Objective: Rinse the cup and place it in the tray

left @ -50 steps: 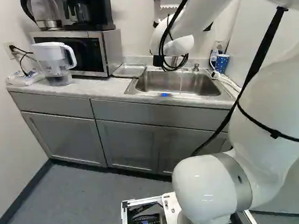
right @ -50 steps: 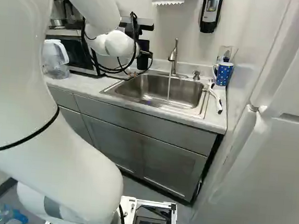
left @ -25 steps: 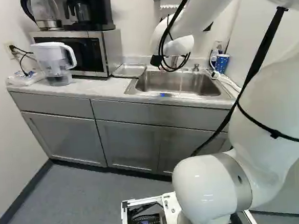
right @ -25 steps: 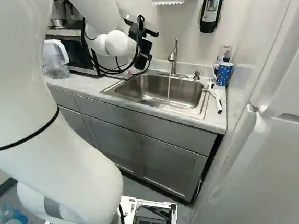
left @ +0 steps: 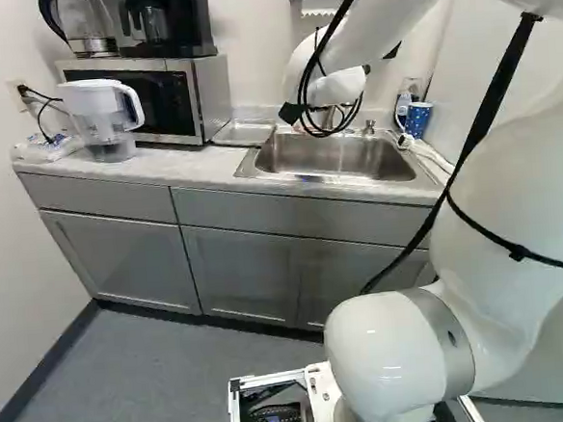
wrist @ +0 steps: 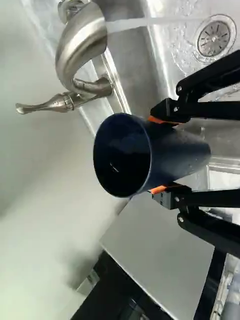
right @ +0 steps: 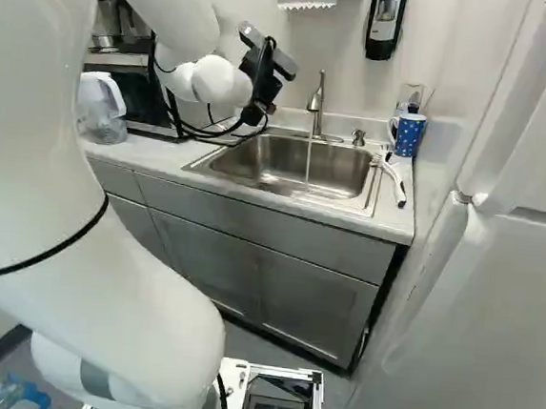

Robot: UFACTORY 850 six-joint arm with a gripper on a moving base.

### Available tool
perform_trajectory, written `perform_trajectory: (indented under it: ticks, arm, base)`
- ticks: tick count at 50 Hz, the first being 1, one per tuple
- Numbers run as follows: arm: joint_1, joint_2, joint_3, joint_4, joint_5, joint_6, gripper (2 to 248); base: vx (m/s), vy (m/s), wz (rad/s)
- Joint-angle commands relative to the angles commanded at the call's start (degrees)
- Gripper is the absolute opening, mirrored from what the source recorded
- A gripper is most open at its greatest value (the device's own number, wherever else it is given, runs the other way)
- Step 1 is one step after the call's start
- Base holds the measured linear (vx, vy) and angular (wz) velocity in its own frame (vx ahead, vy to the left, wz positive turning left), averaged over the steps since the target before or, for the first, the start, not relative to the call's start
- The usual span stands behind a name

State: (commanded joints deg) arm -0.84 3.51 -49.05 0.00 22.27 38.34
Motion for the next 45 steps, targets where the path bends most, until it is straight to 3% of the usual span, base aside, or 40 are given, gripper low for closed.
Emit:
perform_trajectory:
  ticks: [45]
  arm:
    - [0.00,0.00,0.00,0.00,0.00,27.09,125]
  base:
    - [0.000,0.000,0.000]
